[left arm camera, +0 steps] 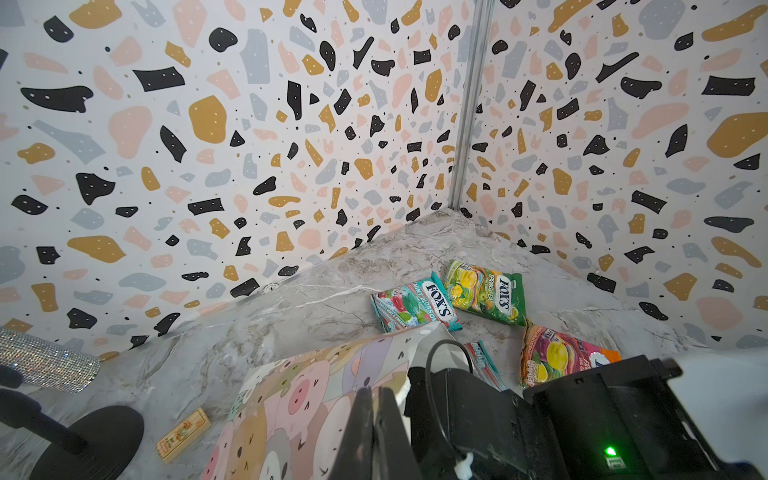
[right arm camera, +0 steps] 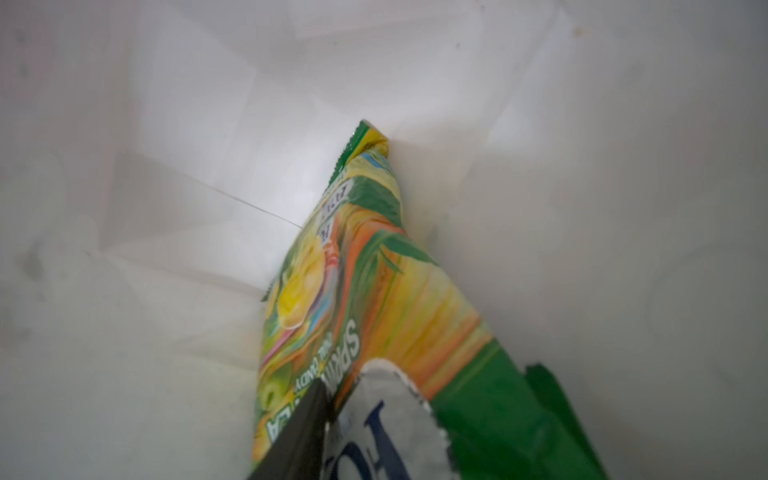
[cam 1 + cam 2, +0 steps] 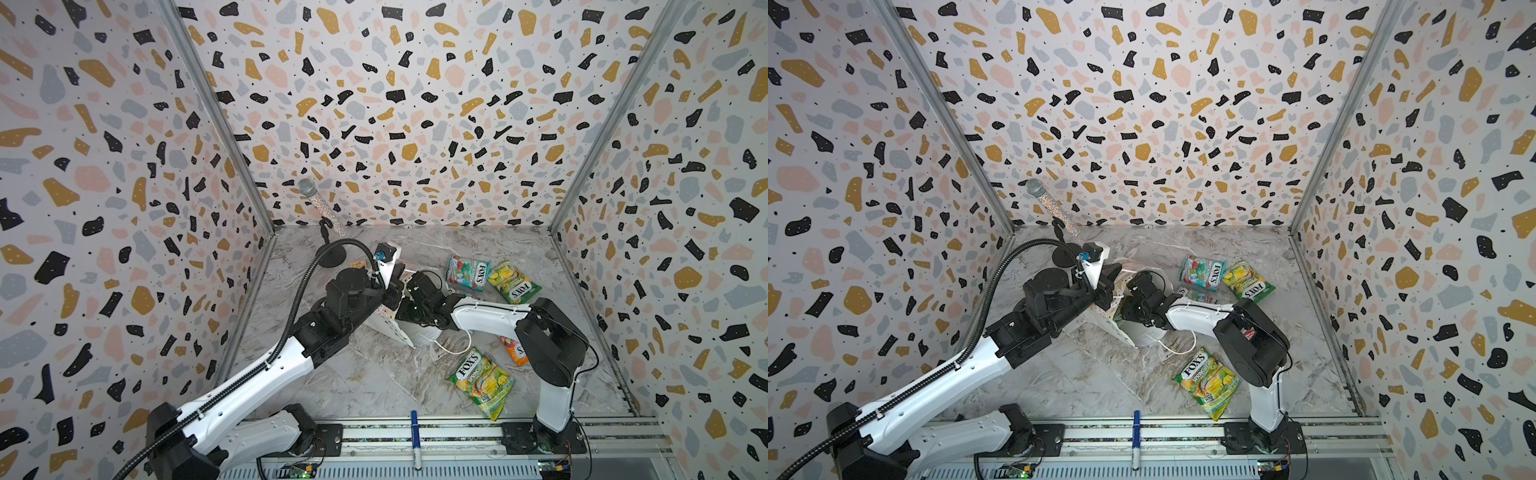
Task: Take the snacks out of the paper bag
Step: 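Reach the right gripper into the bag toward the last green packet, then close the right gripper on the green packet and lift it out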
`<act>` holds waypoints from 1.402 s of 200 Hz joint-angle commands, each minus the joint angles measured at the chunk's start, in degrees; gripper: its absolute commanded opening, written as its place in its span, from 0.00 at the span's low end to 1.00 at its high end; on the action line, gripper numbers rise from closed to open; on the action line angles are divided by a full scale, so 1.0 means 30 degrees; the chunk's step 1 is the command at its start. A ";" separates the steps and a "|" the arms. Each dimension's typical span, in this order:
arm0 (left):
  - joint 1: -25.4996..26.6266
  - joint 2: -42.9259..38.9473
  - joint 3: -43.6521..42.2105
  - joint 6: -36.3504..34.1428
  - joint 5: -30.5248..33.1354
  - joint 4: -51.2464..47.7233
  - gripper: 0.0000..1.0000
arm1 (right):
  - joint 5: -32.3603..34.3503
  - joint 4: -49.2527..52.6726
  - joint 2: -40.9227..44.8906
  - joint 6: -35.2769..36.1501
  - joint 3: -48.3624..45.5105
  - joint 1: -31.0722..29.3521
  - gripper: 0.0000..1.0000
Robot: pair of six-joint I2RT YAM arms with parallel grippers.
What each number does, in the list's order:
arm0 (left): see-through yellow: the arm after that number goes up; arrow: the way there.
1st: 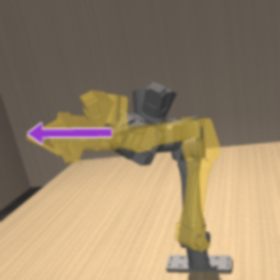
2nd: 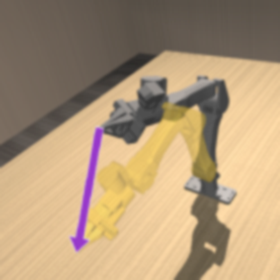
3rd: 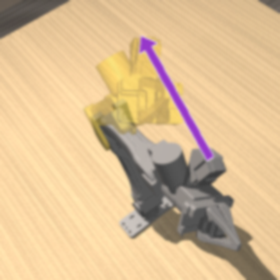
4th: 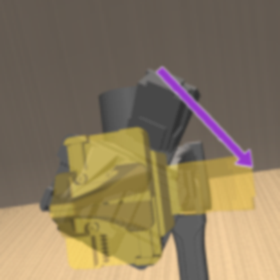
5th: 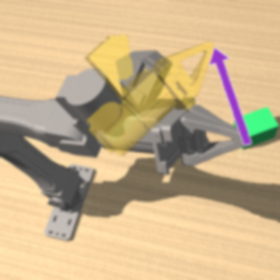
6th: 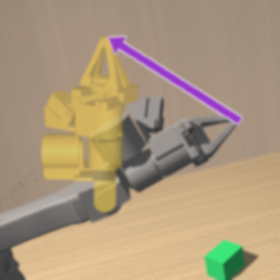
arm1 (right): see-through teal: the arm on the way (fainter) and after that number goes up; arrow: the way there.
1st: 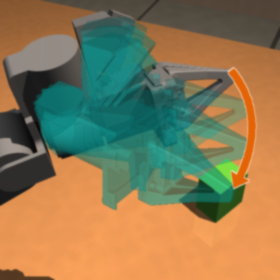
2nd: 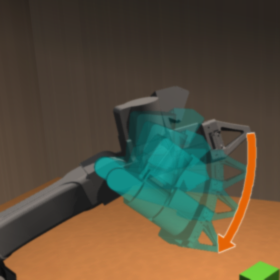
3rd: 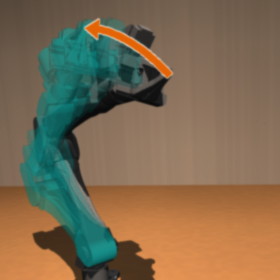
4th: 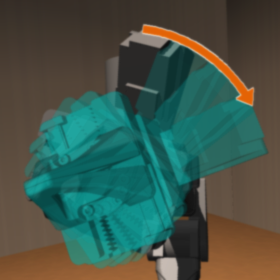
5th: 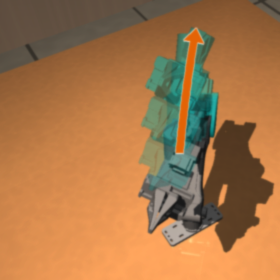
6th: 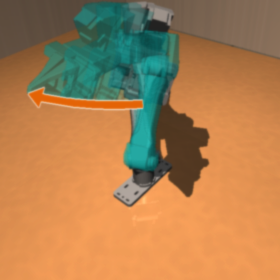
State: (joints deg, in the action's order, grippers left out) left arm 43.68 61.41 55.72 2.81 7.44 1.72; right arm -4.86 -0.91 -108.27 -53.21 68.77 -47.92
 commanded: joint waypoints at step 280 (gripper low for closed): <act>-0.0058 0.0302 0.0292 -0.0207 0.4292 -0.0077 0.00 | -0.1133 0.3034 1.0389 0.5713 0.0290 -0.0169 0.00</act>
State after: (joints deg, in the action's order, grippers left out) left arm 43.66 62.76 55.72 2.63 19.22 0.43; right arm -7.94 6.33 -81.54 -38.63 65.34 -48.27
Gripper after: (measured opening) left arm 0.047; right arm 0.051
